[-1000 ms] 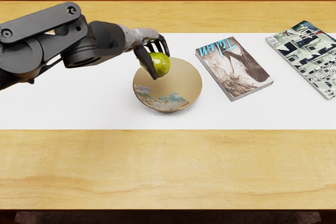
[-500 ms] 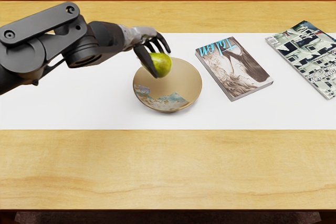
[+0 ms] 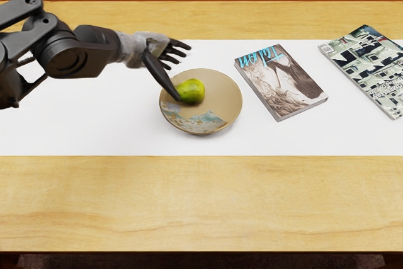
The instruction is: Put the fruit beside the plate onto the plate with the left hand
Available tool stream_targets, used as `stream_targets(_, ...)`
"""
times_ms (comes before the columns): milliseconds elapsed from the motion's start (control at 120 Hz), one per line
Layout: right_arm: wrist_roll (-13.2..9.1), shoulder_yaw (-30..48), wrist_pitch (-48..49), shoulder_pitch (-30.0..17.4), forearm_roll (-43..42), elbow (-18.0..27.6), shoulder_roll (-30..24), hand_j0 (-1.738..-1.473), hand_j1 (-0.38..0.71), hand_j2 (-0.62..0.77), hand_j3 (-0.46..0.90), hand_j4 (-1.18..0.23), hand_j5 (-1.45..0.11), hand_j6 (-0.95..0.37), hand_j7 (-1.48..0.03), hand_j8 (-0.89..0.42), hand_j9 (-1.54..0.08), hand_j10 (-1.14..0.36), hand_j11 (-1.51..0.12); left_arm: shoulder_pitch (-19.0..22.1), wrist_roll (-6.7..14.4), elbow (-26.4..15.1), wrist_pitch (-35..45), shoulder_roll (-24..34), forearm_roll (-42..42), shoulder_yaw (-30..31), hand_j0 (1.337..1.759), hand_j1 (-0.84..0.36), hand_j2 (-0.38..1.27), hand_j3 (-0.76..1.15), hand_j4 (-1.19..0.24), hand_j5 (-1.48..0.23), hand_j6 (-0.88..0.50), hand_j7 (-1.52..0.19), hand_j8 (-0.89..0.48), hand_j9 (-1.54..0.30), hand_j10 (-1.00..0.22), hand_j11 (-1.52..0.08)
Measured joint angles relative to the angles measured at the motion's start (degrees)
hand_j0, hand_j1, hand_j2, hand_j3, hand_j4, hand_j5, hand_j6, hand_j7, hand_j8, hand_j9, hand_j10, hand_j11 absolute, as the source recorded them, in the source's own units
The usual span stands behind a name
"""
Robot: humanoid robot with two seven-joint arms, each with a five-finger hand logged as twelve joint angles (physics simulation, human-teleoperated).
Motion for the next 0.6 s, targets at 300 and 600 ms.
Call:
stream_targets(300, -0.06, 0.00, -0.02, 0.60, 0.00, 0.02, 0.00, -1.658, -0.35, 0.00, 0.00, 0.00, 0.00, 0.00, 0.00, 0.00, 0.00, 0.00, 0.00, 4.15, 0.00, -10.07, -20.11, 21.15, -30.36, -1.38, 1.658, 0.31, 0.01, 0.00, -0.03, -0.05, -0.03, -0.05, -0.03, -0.05, -0.03, -0.05)
stream_targets(600, -0.07, 0.00, -0.03, 0.67, 0.07, 0.05, 0.00, -1.658, -0.35, 0.00, 0.00, 0.00, 0.00, 0.00, 0.00, 0.00, 0.00, 0.00, 0.00, 10.42, 0.00, -11.48, -23.41, 34.89, -43.00, -1.48, 1.658, 0.32, 0.00, 0.00, -0.02, -0.03, -0.02, -0.03, -0.02, -0.03, -0.02, -0.03)
